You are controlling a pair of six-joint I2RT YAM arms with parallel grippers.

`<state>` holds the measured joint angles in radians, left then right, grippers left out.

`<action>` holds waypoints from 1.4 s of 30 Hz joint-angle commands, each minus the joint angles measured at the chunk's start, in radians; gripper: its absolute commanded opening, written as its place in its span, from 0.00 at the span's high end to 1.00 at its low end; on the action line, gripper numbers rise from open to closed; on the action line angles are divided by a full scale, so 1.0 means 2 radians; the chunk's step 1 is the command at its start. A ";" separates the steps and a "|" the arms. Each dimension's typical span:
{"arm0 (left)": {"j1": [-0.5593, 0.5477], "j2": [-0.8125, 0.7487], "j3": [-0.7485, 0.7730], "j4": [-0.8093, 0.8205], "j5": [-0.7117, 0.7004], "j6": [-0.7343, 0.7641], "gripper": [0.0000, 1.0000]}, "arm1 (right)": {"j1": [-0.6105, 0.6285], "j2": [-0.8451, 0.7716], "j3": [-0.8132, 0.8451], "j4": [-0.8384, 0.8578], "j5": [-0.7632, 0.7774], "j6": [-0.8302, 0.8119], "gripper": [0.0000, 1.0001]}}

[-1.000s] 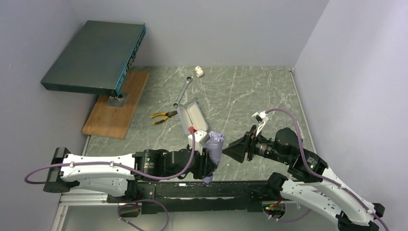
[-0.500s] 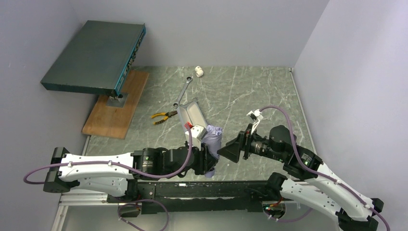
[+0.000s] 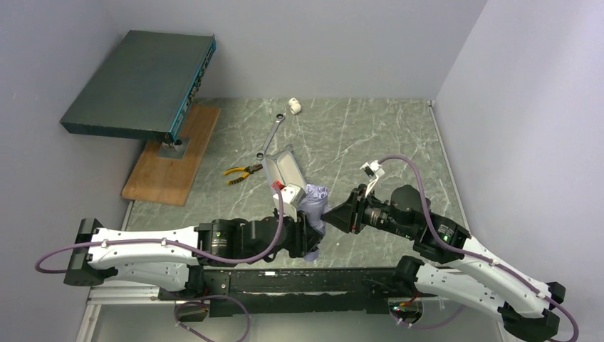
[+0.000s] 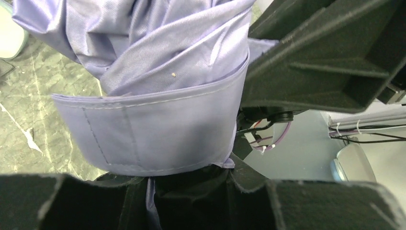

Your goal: Open the umbrella

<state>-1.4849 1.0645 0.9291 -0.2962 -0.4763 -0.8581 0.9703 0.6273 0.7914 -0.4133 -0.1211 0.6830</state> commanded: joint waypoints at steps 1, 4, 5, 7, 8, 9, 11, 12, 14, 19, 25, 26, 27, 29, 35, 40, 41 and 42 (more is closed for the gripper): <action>-0.004 -0.025 0.000 0.065 0.009 0.003 1.00 | 0.000 -0.011 -0.004 -0.005 0.058 -0.012 0.75; -0.003 -0.038 -0.006 0.068 0.011 0.003 1.00 | 0.000 -0.018 -0.009 -0.025 0.087 -0.019 0.75; -0.004 -0.042 -0.008 0.069 0.013 0.003 1.00 | 0.000 -0.020 -0.014 -0.030 0.096 -0.020 0.74; -0.004 -0.050 -0.010 0.068 0.014 0.004 1.00 | 0.000 -0.023 -0.027 -0.039 0.118 -0.016 0.74; -0.004 -0.053 -0.009 0.067 0.014 0.005 1.00 | 0.000 -0.024 -0.035 -0.044 0.132 -0.012 0.74; -0.003 -0.057 -0.009 0.066 0.015 0.005 1.00 | -0.001 -0.024 -0.044 -0.046 0.142 -0.008 0.74; -0.003 -0.062 -0.010 0.064 0.016 0.004 1.00 | -0.004 -0.024 -0.060 -0.042 0.150 -0.005 0.73; -0.003 -0.065 -0.011 0.065 0.017 0.003 1.00 | -0.006 -0.023 -0.066 -0.036 0.148 -0.005 0.72; -0.004 -0.068 -0.013 0.068 0.021 0.003 1.00 | -0.013 -0.017 -0.075 -0.025 0.139 -0.003 0.63; -0.004 -0.076 -0.011 0.067 0.026 0.003 1.00 | -0.029 0.010 -0.076 -0.025 0.134 -0.003 0.15; -0.005 -0.083 -0.017 0.056 0.023 -0.003 1.00 | -0.034 -0.014 -0.028 -0.050 0.121 -0.031 0.12; -0.005 -0.083 -0.019 0.056 0.023 -0.004 1.00 | -0.034 -0.022 -0.017 -0.053 0.115 -0.034 0.12; -0.005 -0.084 -0.021 0.056 0.022 -0.004 1.00 | -0.034 -0.028 -0.008 -0.056 0.108 -0.036 0.12; -0.005 -0.084 -0.023 0.058 0.021 -0.004 1.00 | -0.034 -0.044 0.008 -0.059 0.091 -0.034 0.12; -0.005 -0.076 -0.022 0.078 0.023 0.002 1.00 | -0.034 -0.096 0.022 0.001 0.012 -0.012 0.12; -0.005 -0.066 -0.032 0.170 0.089 0.047 1.00 | -0.034 -0.071 0.039 0.021 -0.019 -0.004 0.11; -0.005 -0.062 -0.032 0.182 0.105 0.053 1.00 | -0.034 -0.067 0.039 0.032 -0.028 -0.003 0.10; -0.005 -0.058 -0.030 0.191 0.118 0.060 1.00 | -0.034 -0.063 0.039 0.045 -0.038 -0.002 0.10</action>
<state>-1.4872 0.9352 0.8555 -0.1490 -0.3664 -0.8169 0.9035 0.4625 0.8417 -0.4232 -0.0986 0.6590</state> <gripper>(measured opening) 0.375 0.890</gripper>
